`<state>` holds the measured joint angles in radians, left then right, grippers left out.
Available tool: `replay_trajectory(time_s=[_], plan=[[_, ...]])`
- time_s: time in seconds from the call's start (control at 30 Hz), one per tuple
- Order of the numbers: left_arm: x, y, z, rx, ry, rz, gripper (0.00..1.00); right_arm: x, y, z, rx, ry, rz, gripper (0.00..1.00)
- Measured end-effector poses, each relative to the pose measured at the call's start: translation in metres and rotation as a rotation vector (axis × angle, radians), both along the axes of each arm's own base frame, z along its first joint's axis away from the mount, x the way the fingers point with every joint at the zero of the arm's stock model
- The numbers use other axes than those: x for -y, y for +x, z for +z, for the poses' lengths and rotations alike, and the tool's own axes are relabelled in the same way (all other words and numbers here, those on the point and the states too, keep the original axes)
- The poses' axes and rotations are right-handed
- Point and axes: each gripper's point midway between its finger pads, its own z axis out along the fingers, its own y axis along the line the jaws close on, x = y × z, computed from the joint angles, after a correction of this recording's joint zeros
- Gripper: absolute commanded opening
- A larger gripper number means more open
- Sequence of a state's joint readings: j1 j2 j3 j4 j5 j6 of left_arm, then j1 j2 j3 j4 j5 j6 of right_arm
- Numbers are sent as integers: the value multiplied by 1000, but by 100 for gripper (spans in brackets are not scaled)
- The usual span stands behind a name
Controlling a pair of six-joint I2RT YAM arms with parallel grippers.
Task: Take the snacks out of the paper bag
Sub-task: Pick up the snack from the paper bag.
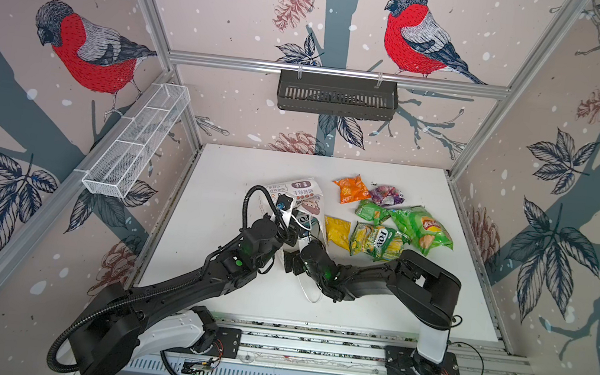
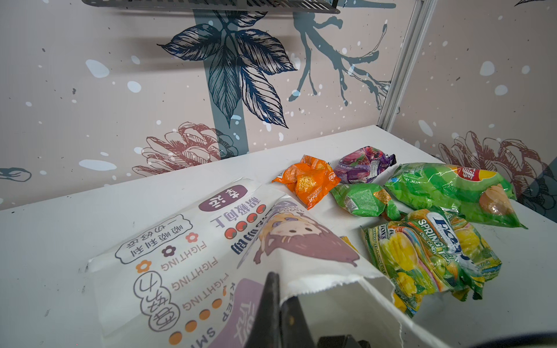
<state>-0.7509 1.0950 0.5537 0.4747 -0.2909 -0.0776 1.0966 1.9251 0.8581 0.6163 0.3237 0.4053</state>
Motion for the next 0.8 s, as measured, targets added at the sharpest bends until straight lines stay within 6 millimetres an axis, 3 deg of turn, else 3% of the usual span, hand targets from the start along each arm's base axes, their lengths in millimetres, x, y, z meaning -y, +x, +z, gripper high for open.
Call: replay_trajectory(time_s=[0.8], plan=[[4,-7,3,8,0,-27,0,11,46,25,178,79,-119,100]])
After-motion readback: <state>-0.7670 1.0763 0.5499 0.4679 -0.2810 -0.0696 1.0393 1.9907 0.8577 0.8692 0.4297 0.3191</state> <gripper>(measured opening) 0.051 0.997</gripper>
